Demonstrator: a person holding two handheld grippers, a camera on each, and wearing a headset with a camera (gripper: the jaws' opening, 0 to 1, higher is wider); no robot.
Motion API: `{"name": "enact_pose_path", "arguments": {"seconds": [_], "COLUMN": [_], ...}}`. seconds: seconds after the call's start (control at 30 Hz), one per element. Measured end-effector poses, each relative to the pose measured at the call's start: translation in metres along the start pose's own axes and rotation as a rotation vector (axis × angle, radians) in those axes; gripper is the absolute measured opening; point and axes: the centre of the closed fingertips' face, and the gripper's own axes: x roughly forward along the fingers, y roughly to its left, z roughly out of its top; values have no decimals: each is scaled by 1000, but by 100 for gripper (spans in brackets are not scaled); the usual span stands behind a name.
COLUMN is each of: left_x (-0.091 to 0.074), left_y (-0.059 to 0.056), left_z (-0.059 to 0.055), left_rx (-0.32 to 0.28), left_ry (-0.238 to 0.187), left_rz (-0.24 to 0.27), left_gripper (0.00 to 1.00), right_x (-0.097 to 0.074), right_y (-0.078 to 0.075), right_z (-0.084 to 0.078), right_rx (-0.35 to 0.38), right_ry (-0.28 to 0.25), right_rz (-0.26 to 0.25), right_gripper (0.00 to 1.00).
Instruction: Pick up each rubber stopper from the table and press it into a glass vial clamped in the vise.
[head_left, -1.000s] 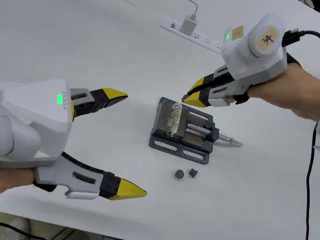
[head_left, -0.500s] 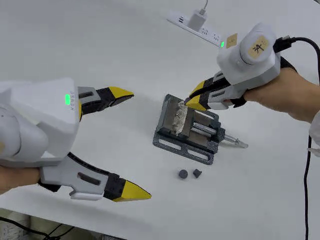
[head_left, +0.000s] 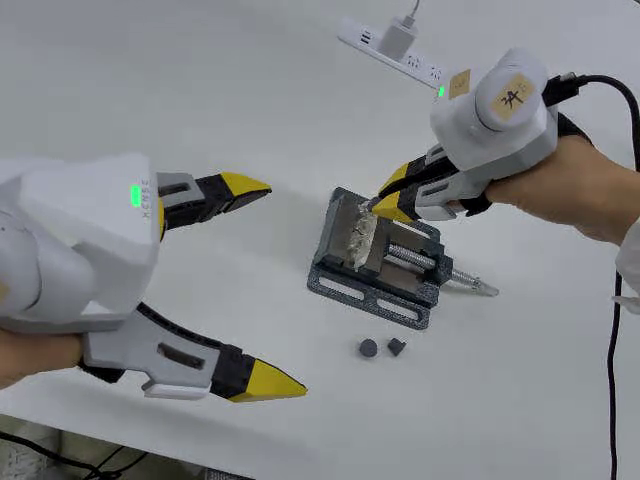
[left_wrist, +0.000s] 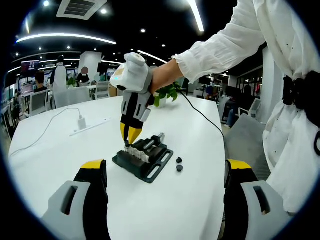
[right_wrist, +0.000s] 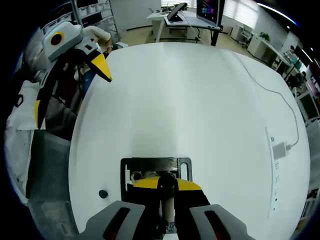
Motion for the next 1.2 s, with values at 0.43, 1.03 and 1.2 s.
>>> {"name": "enact_pose_path", "arguments": {"seconds": [0.43, 1.03, 1.2], "left_x": [1, 3, 4], "left_y": [0, -1, -3], "left_z": [2, 7, 9], "left_rx": [-2, -7, -5], "left_ry": [-6, -19, -18], "left_rz": [-3, -10, -15], "left_gripper": [96, 95, 94], "right_x": [2, 6, 5], "right_y": [2, 1, -1], "right_z": [2, 0, 0], "right_rx": [-30, -54, -40], "right_ry": [29, 55, 50], "right_rz": [-1, -18, -10], "right_gripper": [5, 4, 5]}}
